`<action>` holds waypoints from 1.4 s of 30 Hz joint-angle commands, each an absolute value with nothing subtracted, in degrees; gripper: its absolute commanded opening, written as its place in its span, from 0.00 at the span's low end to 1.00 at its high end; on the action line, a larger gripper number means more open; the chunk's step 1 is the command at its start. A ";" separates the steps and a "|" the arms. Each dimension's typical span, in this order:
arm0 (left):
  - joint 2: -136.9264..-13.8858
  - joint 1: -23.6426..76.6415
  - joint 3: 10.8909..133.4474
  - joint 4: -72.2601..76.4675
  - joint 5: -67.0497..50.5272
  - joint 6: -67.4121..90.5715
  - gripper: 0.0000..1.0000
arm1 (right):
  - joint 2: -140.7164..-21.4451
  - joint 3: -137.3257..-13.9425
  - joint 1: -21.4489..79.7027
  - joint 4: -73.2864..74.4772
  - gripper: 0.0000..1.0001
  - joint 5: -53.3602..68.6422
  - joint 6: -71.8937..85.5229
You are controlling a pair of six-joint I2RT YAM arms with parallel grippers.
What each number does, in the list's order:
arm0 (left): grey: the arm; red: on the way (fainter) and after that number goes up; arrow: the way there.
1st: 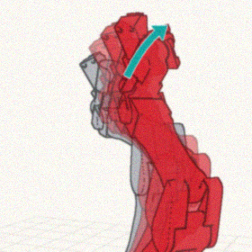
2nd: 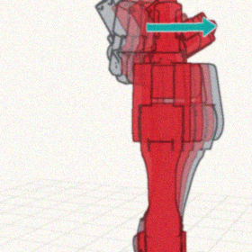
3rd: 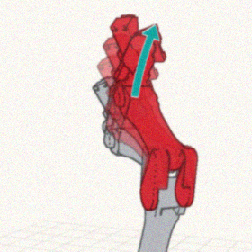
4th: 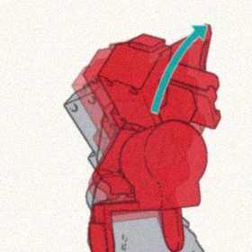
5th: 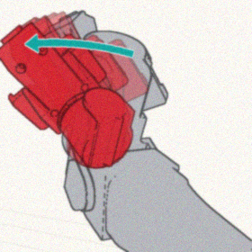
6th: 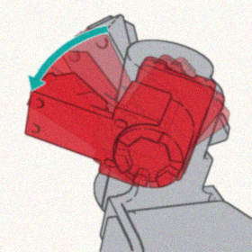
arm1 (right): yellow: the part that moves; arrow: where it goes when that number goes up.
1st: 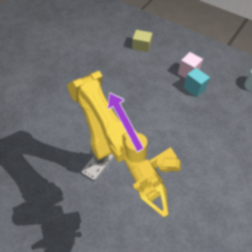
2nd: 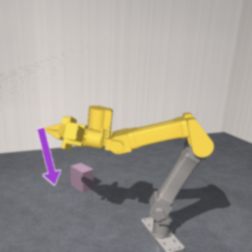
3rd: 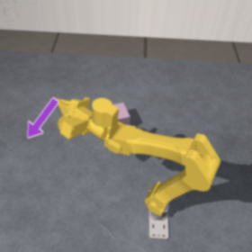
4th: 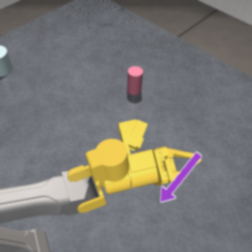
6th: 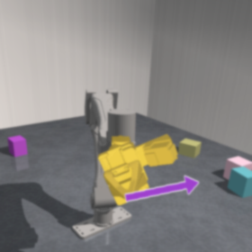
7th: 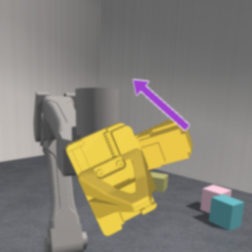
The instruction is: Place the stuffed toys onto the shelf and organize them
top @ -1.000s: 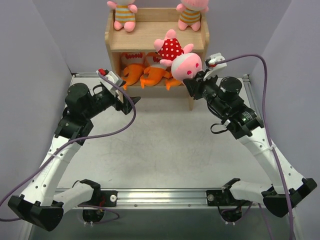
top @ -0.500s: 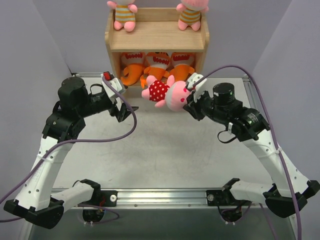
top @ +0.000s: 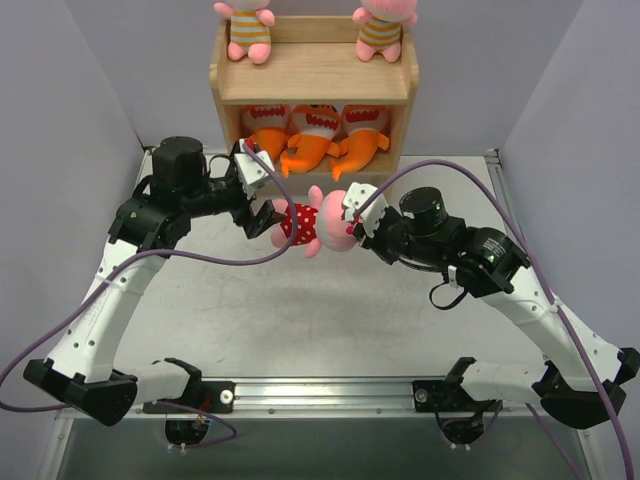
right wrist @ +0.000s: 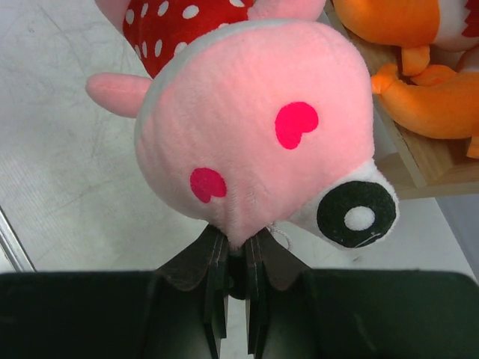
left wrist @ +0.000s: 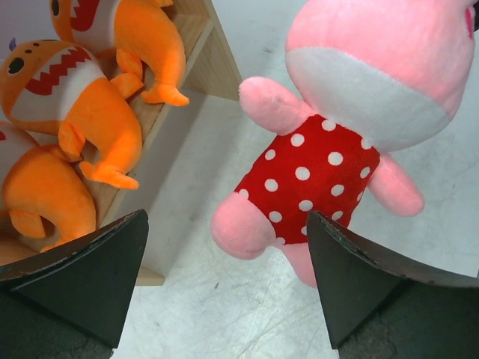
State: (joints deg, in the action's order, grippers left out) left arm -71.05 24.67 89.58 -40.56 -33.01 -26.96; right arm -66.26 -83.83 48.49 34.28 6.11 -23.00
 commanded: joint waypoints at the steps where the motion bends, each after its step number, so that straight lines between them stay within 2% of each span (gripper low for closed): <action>1: -72.77 24.87 95.09 -47.10 -33.31 -33.21 0.95 | -64.95 -86.22 49.57 34.19 0.00 3.16 -25.40; 7: -74.27 24.87 95.98 -52.03 -35.95 -38.32 0.95 | -64.34 -86.84 50.71 34.63 0.00 1.76 -25.58; 16: -74.36 25.84 94.14 -51.69 -33.23 -45.08 0.88 | -64.95 -87.01 51.85 35.24 0.00 0.18 -25.14; 20: -75.14 26.63 94.30 -51.50 -32.78 -46.93 0.82 | -64.86 -87.28 52.73 34.63 0.00 0.18 -24.87; 28: -79.80 28.47 98.70 -57.30 -32.35 -48.60 0.63 | -65.30 -87.19 53.96 34.54 0.00 -1.58 -24.61; 39: -81.56 28.74 100.11 -62.05 -34.36 -50.01 0.53 | -64.16 -86.05 55.55 32.52 0.00 -3.60 -26.28; 42: -81.21 28.74 99.84 -61.96 -34.80 -50.19 0.43 | -63.63 -85.69 55.81 31.99 0.00 -3.52 -26.54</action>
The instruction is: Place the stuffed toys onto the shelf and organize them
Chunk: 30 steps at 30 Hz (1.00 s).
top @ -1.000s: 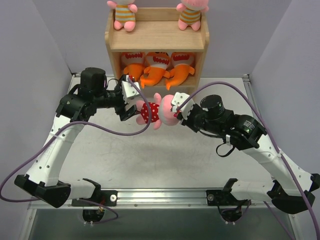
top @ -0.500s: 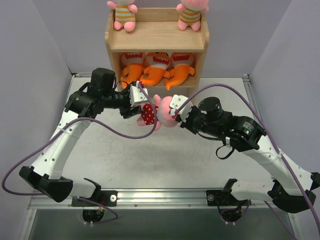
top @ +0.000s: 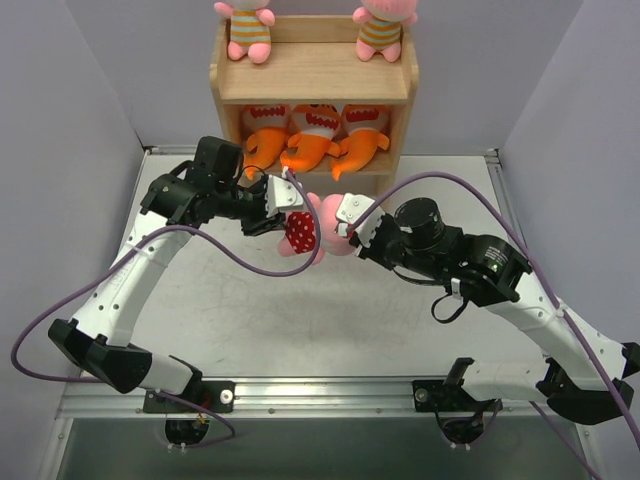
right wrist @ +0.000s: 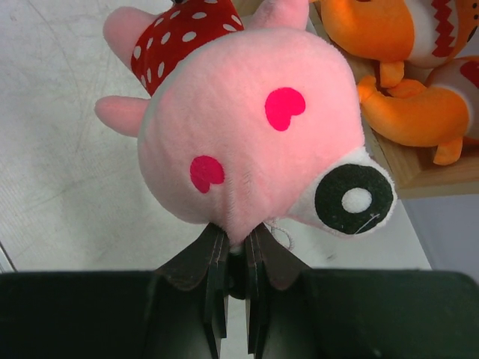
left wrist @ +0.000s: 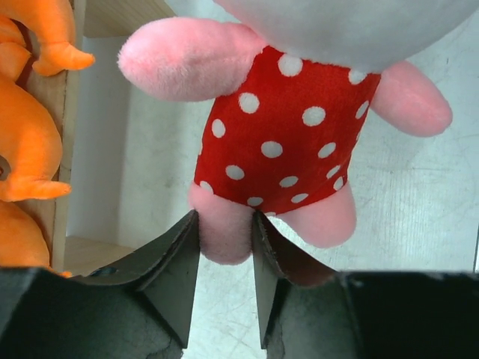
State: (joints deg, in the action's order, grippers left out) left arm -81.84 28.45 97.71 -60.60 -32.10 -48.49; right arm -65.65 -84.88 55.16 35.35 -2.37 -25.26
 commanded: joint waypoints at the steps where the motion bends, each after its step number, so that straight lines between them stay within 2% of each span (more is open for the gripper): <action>1: -81.12 28.74 99.84 -61.88 -34.89 -50.27 0.39 | -63.63 -85.69 55.81 31.91 0.00 -3.60 -26.54; 2: -81.04 28.74 99.84 -61.70 -35.15 -50.27 0.35 | -63.63 -85.69 55.81 31.90 0.00 -3.69 -26.54; 3: -80.95 28.74 99.84 -61.70 -35.33 -50.27 0.26 | -63.72 -85.69 55.98 31.90 0.00 -3.78 -26.54; 5: -80.60 28.74 99.67 -61.26 -36.03 -50.27 0.16 | -64.07 -85.52 55.99 31.90 0.00 -3.78 -26.54; 6: -80.42 28.74 99.49 -61.00 -36.21 -50.27 0.06 | -64.16 -85.52 56.16 31.90 0.00 -3.87 -26.46; 7: -80.33 28.74 99.23 -60.82 -36.47 -50.19 0.03 | -64.25 -85.52 56.16 31.90 0.00 -3.78 -26.46; 10: -79.37 28.74 97.91 -59.68 -36.65 -49.92 0.02 | -64.16 -85.25 56.16 31.82 0.00 -4.30 -26.28; 11: -78.50 28.74 97.48 -58.20 -36.65 -49.23 0.02 | -63.99 -85.25 56.16 31.82 0.04 -4.83 -25.84; 13: -77.26 28.74 95.02 -55.65 -35.87 -47.65 0.02 | -63.46 -85.08 56.08 31.73 0.16 -5.27 -25.58; 14: -75.78 28.74 93.70 -51.55 -34.99 -45.03 0.02 | -63.11 -84.73 56.16 31.47 0.30 -5.53 -25.40; 16: -74.19 28.57 91.06 -47.57 -33.75 -42.55 0.03 | -61.01 -83.33 56.16 29.80 0.49 -6.68 -25.14; 19: -72.87 28.13 88.87 -43.26 -33.49 -39.91 0.02 | -59.77 -82.27 56.16 29.53 0.59 -8.26 -24.17; 23: -70.93 26.64 86.23 -35.88 -32.78 -33.77 0.02 | -57.49 -82.18 56.16 29.80 0.79 -10.54 -22.59; 26: -69.61 25.40 85.17 -29.28 -34.09 -28.85 0.02 | -54.77 -82.00 56.16 29.18 0.88 -11.43 -21.45; 30: -69.69 24.17 85.69 -24.18 -36.04 -24.26 0.02 | -50.90 -81.56 56.16 27.16 0.91 -10.20 -20.66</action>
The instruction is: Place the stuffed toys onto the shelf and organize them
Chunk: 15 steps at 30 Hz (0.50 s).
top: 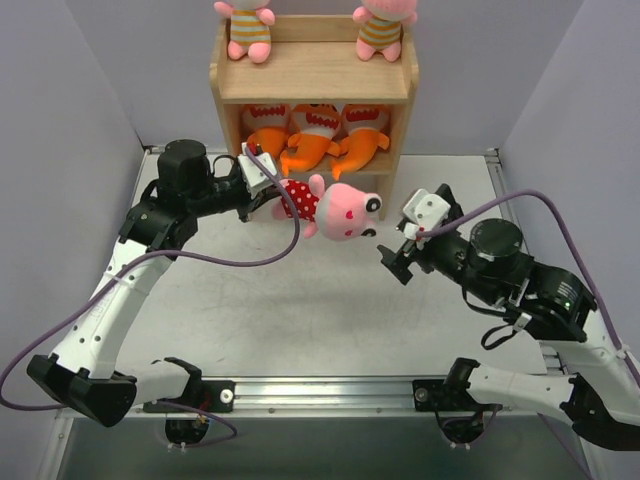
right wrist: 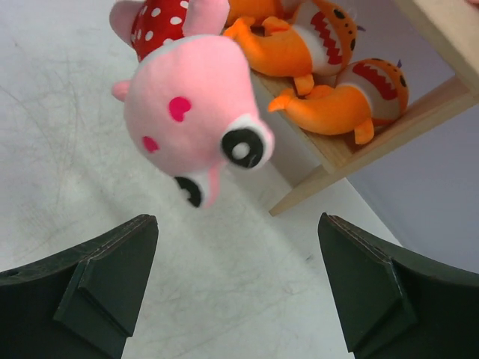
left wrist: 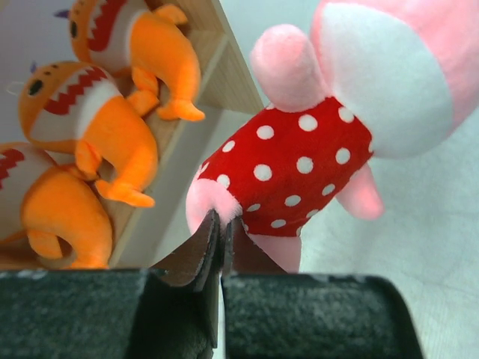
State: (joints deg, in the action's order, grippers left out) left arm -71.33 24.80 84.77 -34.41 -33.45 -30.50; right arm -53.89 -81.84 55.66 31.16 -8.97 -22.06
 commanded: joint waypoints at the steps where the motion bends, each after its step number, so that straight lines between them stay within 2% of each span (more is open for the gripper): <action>1: -70.05 24.26 86.13 -23.39 -36.04 -23.65 0.02 | -50.19 -81.39 56.16 26.72 0.91 -10.11 -20.57; 8: -71.19 23.99 88.85 -11.80 -34.46 -11.46 0.02 | -43.17 -77.87 56.16 19.35 0.92 -13.09 -19.69; 15: -74.26 23.82 92.28 4.29 -22.96 2.45 0.02 | -40.61 -76.55 56.08 17.67 0.91 -15.03 -18.46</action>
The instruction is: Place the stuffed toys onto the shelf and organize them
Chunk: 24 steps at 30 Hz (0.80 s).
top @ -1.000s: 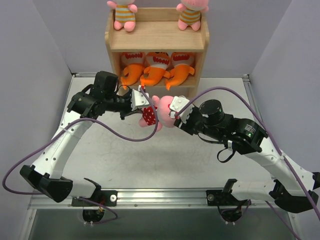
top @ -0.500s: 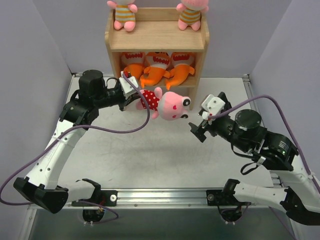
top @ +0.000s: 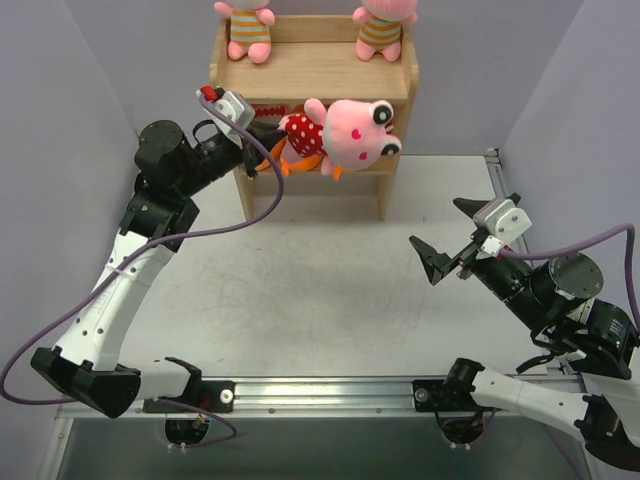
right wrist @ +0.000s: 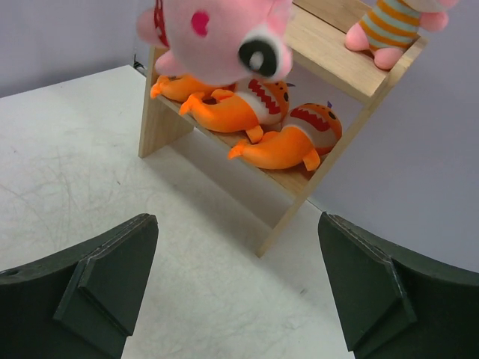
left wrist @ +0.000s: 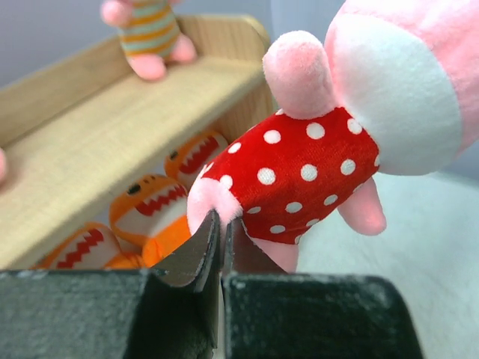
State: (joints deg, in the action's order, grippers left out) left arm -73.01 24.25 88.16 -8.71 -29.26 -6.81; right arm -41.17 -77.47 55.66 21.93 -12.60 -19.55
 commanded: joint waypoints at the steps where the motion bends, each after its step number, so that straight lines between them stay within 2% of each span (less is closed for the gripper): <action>1: -75.57 23.82 93.16 7.18 -21.63 3.50 0.02 | -40.34 -76.29 56.07 17.58 0.91 -15.03 -18.28; 11: -85.95 23.82 99.22 23.98 -5.30 17.56 0.02 | -39.38 -75.06 56.16 17.31 0.91 -14.68 -16.61; 24: -100.27 25.13 108.71 35.42 9.30 23.29 0.02 | -40.78 -73.92 56.16 16.88 0.91 -14.24 -15.56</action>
State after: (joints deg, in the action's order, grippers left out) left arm -98.56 24.43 104.55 28.01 3.92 21.02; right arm -40.07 -74.24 55.66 20.16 -13.52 -16.23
